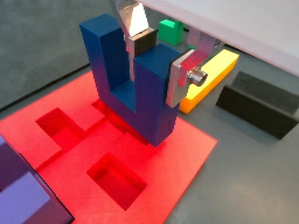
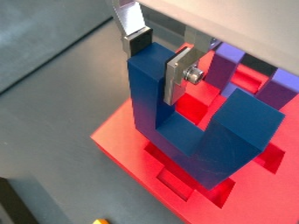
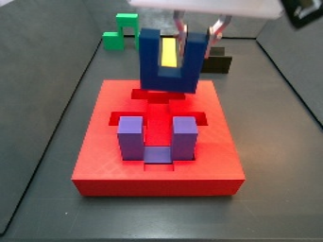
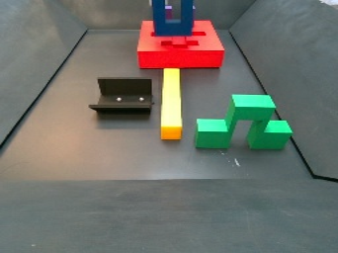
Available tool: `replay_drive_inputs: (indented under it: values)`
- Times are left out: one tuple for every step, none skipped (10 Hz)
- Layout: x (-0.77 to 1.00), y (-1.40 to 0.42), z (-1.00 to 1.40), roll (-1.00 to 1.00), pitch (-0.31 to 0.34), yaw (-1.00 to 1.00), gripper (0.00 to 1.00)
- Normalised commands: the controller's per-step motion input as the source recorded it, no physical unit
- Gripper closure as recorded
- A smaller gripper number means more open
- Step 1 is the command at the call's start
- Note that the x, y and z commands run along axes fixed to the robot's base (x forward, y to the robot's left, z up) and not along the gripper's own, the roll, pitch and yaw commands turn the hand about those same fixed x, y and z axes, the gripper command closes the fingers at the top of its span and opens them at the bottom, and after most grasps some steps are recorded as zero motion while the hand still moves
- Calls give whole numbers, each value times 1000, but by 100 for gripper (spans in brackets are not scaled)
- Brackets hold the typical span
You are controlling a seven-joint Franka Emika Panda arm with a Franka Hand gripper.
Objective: Pick up the blue object. Move up. Move to above the board. Insert the blue object.
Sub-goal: Insert the blue object.
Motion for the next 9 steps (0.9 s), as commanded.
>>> replay_drive_inputs:
  values:
    - [-14, 0, -123, -214, -144, 23, 100]
    - [0, 31, -43, -297, -139, 26, 100]
    - [0, 11, -66, -291, -167, 23, 100]
    - [0, 0, -163, -249, -231, 0, 100]
    - [-54, 31, -31, -90, -146, 9, 100]
    - [-137, 23, 0, 0, -76, 26, 100]
    - [-123, 23, 0, 10, -19, 37, 100]
    - [-169, 17, 0, 1, -37, 49, 100]
    - [-226, 0, -26, 0, -86, 46, 100]
